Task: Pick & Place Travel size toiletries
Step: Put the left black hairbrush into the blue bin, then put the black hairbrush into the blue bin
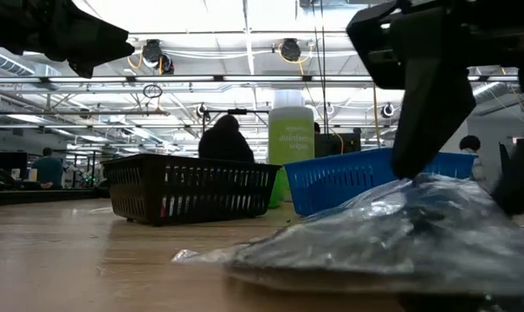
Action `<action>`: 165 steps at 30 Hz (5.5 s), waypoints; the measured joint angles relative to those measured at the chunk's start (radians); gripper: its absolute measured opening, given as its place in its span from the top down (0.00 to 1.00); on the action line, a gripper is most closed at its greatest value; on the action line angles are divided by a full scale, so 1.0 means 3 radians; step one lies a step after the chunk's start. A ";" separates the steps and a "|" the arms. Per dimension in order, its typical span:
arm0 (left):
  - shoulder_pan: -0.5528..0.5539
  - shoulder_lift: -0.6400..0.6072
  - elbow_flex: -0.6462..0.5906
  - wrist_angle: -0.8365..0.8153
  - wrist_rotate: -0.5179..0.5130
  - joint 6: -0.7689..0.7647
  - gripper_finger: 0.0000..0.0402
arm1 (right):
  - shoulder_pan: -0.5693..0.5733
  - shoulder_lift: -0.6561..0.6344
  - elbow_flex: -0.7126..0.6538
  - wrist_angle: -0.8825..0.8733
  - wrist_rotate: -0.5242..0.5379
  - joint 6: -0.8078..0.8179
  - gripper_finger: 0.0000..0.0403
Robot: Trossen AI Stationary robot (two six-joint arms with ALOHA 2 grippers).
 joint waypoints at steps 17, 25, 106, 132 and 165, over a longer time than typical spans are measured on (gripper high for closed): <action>0.0000 0.0000 0.0000 0.0000 0.0001 0.0000 0.59 | -0.0121 0.0000 -0.0195 0.0000 -0.0023 0.0008 0.94; 0.0000 0.0000 0.0000 0.0000 0.0001 0.0000 0.59 | -0.0155 -0.0001 -0.0224 0.0040 -0.0087 0.0007 0.99; 0.0000 0.0000 -0.0001 0.0001 0.0000 0.0000 0.59 | -0.0295 -0.1589 -0.1495 -0.0397 0.1045 0.0806 0.96; 0.0000 -0.0001 -0.0001 0.0001 0.0000 0.0000 0.59 | -0.0410 -0.2120 -0.1493 0.0323 0.1113 0.0580 0.63; 0.0000 -0.0001 -0.0001 0.0000 0.0000 0.0000 0.59 | -0.0496 -0.1886 -0.1495 0.0715 0.0335 0.0391 0.64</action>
